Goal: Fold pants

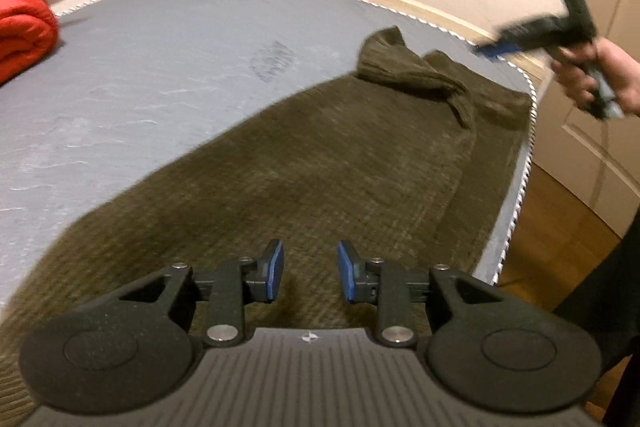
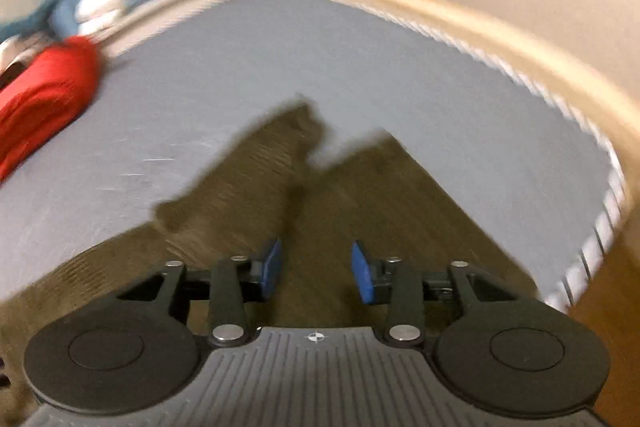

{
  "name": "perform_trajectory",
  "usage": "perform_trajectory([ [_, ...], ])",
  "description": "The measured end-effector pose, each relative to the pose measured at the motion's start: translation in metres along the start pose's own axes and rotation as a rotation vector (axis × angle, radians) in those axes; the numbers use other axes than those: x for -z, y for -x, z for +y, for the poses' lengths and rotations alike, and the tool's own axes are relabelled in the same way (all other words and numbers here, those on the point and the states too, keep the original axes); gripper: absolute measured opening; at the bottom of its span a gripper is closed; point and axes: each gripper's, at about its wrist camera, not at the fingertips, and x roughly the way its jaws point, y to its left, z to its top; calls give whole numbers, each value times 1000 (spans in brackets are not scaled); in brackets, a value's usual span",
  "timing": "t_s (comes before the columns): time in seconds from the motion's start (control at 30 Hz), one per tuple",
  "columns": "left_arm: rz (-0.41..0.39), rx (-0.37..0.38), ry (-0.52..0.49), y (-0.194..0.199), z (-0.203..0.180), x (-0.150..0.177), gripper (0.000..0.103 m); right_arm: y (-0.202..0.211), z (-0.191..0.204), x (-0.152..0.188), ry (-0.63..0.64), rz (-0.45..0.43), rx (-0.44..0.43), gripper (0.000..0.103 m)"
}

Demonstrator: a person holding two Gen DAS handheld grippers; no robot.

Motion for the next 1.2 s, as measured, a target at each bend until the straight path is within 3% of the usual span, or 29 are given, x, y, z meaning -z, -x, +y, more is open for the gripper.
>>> perform_trajectory([
  [0.1,11,49,0,-13,-2,4,33,-18,60,-2,239,-49,-24,54],
  [0.2,23,102,-18,-27,-6,8,33,-42,109,-2,409,-40,-48,61],
  [0.3,29,129,-92,-35,-16,12,33,-65,142,8,559,-26,-10,65],
  [0.4,58,131,-171,-42,-27,17,45,-82,157,17,650,10,15,65],
  [0.47,70,121,-215,-46,-32,20,45,-91,160,22,693,20,58,61],
  [0.5,75,110,-237,-47,-34,21,45,-94,159,23,695,28,73,55],
  [0.53,81,104,-250,-48,-35,21,42,-97,156,24,689,30,89,36],
  [0.57,84,96,-257,-48,-36,21,39,-96,151,21,671,30,96,25],
  [0.6,90,90,-257,-48,-36,20,32,-93,144,17,633,22,83,13],
  [0.63,96,91,-250,-47,-35,18,23,-90,140,11,590,0,79,9],
  [0.7,86,98,-238,-43,-32,12,11,-72,121,-7,482,-93,120,7],
  [0.83,33,82,-261,-27,-33,2,8,-9,37,-48,20,-288,183,6],
  [0.9,-2,105,-271,-17,-34,-2,8,18,-10,-48,-202,-338,189,6],
  [0.93,-4,115,-286,-13,-35,-2,8,30,-32,-42,-301,-347,203,0],
  [0.97,1,124,-307,-10,-37,-1,8,39,-48,-35,-362,-355,274,0],
  [1.03,33,133,-348,-12,-41,7,8,49,-79,-17,-451,-326,391,0],
  [1.13,85,116,-408,-23,-49,20,8,32,-129,15,-630,-125,338,0],
  [1.2,97,101,-427,-27,-54,22,9,21,-141,32,-687,-62,293,4],
])
